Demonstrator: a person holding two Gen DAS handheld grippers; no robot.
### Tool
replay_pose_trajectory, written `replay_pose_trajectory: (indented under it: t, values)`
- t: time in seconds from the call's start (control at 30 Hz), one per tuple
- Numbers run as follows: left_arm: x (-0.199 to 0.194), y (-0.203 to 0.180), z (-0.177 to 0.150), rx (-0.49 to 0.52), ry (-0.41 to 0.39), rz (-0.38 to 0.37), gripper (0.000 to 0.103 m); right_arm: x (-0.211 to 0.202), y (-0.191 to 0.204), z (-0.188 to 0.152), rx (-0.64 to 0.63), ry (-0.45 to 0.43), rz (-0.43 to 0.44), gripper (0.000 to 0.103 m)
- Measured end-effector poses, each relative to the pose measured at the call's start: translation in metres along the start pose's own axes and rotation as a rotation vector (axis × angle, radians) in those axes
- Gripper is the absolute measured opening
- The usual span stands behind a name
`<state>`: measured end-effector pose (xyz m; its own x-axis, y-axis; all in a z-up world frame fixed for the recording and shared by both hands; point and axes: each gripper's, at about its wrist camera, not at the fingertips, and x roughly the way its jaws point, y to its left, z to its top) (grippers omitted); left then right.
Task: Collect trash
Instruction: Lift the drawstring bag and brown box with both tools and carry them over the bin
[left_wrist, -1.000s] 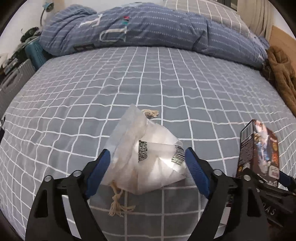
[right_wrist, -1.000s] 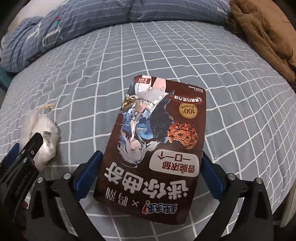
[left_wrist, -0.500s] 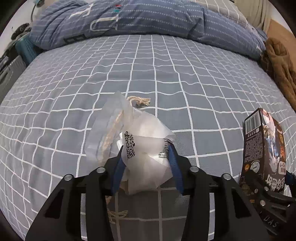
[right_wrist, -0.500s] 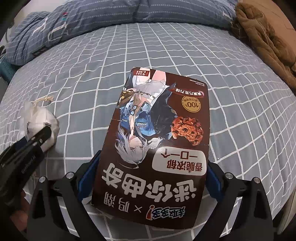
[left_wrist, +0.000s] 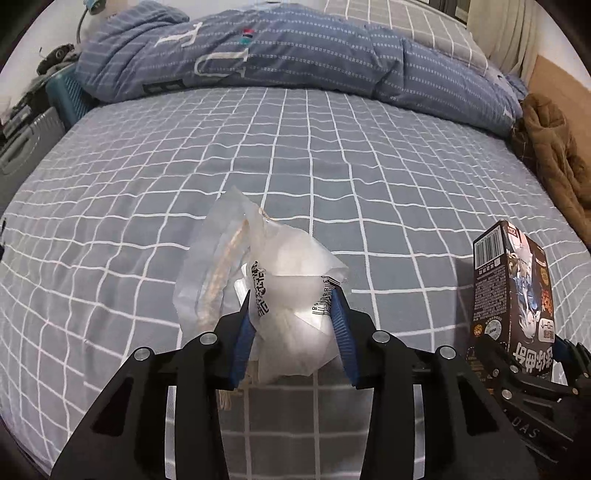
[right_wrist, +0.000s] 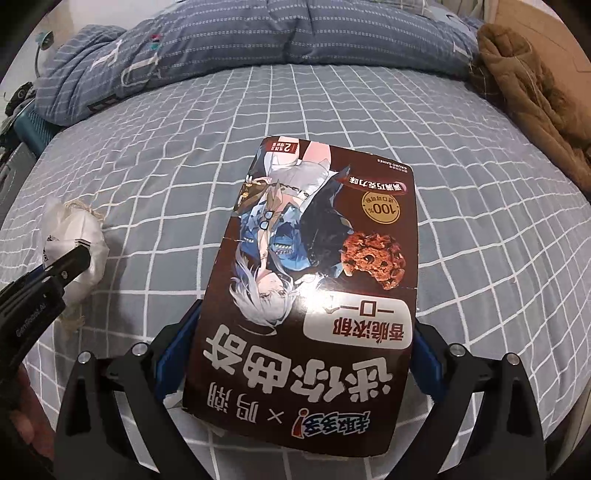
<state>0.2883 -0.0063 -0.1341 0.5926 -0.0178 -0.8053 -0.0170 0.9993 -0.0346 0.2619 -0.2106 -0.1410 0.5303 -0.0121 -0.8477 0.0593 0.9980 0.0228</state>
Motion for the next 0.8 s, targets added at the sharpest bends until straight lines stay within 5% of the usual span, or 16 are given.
replay_pose_trajectory:
  t: [0.8]
  values:
    - [-0.09, 0.005, -0.055, -0.021, -0.001, -0.006, 0.039, -0.086, -0.006, -0.036, -0.046, -0.081, 0.023, 0.092]
